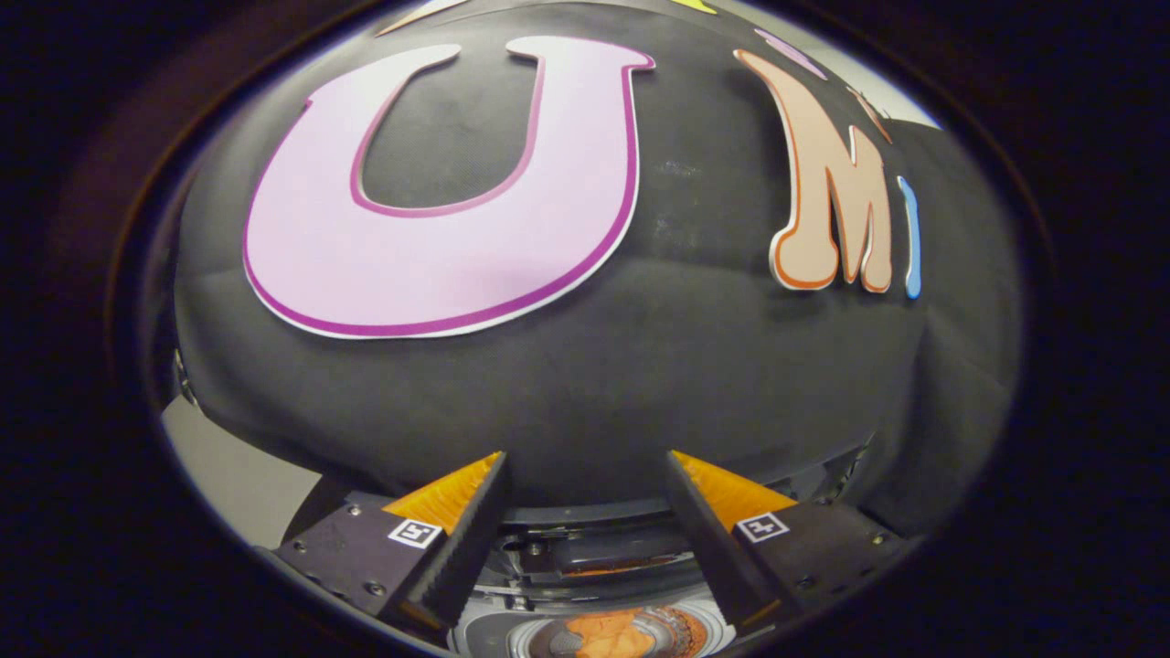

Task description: Put the clothes into the washing machine and then close the washing machine lid.

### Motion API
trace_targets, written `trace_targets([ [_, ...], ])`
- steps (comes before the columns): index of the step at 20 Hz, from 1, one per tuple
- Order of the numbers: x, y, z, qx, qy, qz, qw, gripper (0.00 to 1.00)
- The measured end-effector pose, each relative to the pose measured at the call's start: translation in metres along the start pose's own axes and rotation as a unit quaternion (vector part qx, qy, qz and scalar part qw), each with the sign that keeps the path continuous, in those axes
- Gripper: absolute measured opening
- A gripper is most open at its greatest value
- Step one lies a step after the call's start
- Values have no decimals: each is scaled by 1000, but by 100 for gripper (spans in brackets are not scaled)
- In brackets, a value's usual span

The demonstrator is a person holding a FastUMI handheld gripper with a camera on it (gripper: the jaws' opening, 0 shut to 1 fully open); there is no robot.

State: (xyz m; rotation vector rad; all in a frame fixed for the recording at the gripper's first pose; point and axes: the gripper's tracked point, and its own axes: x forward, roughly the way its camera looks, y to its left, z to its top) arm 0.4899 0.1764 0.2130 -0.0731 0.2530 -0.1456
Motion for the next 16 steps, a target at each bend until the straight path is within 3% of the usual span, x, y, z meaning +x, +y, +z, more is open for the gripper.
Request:
trace_targets([
  [10,-96,-11,-52,-6,56,47,997,100],
  [16,-154,-38,-84,-26,35,32,999,98],
])
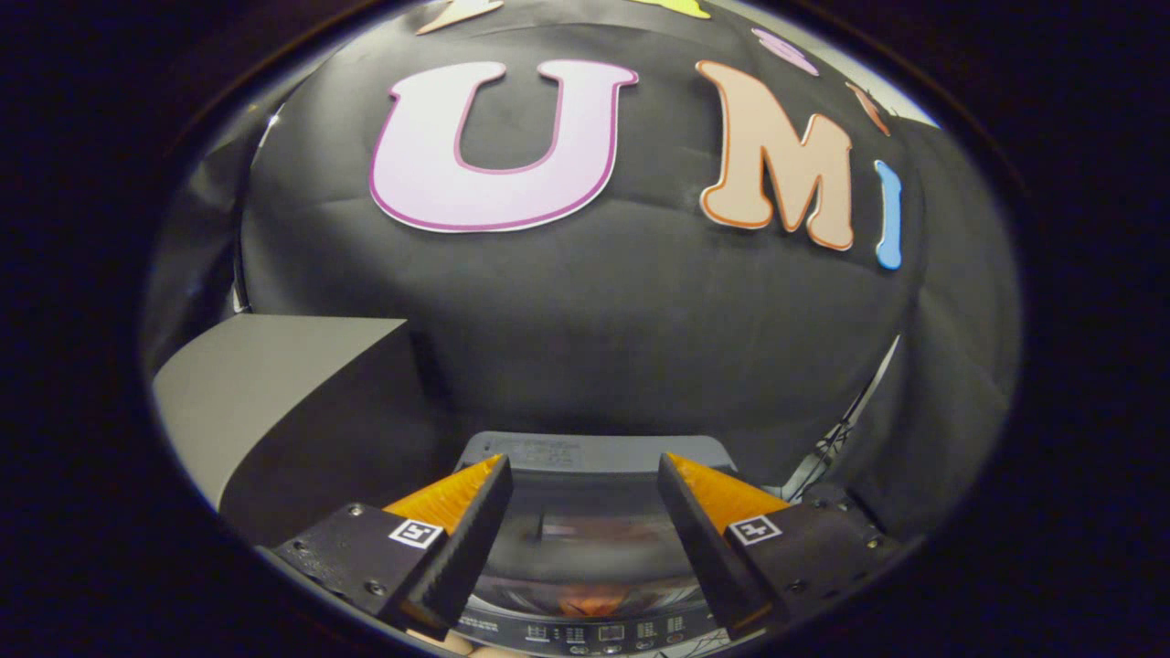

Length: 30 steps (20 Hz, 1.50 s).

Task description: Put the clothes into the washing machine and then close the washing machine lid.

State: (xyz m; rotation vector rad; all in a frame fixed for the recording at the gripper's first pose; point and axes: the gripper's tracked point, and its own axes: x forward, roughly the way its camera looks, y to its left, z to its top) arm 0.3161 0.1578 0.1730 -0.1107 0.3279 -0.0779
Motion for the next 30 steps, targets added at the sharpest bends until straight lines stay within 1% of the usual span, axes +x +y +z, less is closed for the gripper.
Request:
trace_targets([
  [4,-33,-24,0,15,-44,-5,999,97],
  [7,-60,-51,-19,21,-58,-10,998,98],
  [9,-78,-68,-37,29,-62,-10,998,98],
  [14,-124,-96,-92,33,-80,11,996,97],
  [16,-141,-114,-119,43,-77,6,996,97],
  [20,-172,-135,-168,64,-87,12,994,98],
  [23,-184,-148,-197,34,-106,-6,994,98],
  [25,-194,-155,-221,24,-98,-15,995,97],
  [30,-202,-147,-248,31,-114,4,993,97],
])
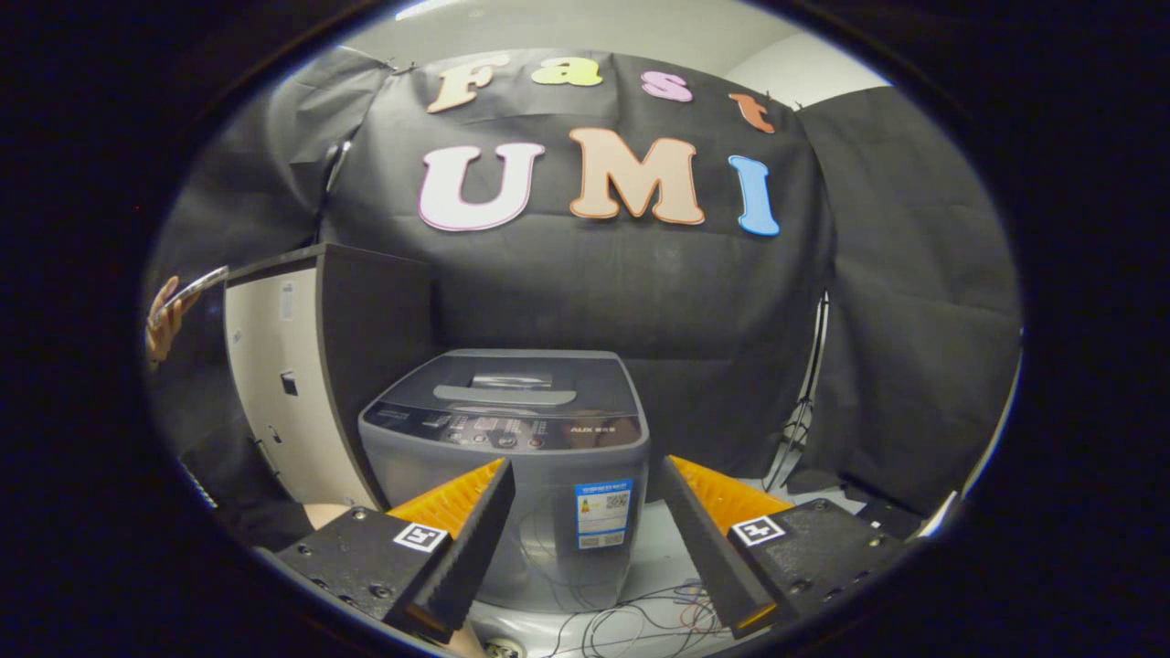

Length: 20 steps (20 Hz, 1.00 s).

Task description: Put the clothes into the washing machine and then close the washing machine lid.

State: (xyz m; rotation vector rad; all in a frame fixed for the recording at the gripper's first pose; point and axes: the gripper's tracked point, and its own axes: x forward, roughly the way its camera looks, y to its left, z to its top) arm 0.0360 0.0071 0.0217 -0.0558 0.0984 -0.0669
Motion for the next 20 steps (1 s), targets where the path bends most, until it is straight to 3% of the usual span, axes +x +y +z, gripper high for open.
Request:
trace_targets([
  [4,-9,-6,-29,17,12,10,1000,97],
  [12,-22,-7,-14,19,-60,23,998,97],
  [20,-26,-2,-24,19,-51,47,997,97],
])
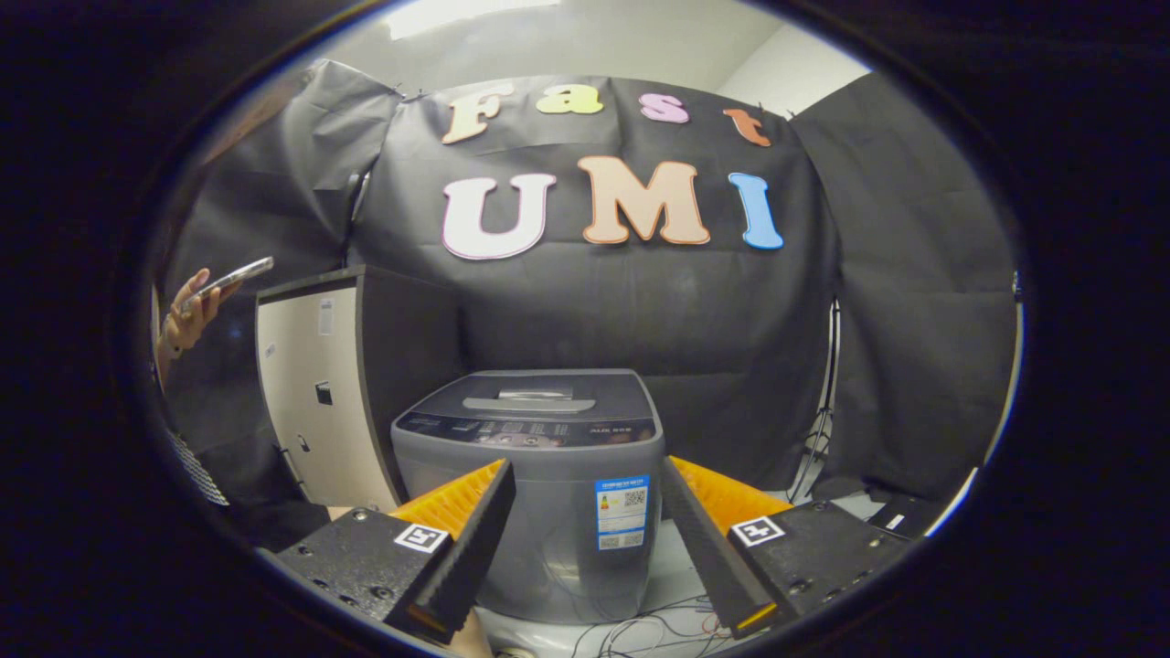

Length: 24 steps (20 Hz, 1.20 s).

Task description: Put the clothes into the washing machine and then close the washing machine lid.

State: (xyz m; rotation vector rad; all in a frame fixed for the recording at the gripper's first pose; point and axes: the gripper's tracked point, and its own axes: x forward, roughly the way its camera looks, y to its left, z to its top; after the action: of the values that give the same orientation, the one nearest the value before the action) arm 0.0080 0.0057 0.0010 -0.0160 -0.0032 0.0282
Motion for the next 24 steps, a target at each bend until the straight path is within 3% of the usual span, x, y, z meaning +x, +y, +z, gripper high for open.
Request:
trace_targets([
  [24,-4,1,-1,-1,-3,22,1000,98],
])
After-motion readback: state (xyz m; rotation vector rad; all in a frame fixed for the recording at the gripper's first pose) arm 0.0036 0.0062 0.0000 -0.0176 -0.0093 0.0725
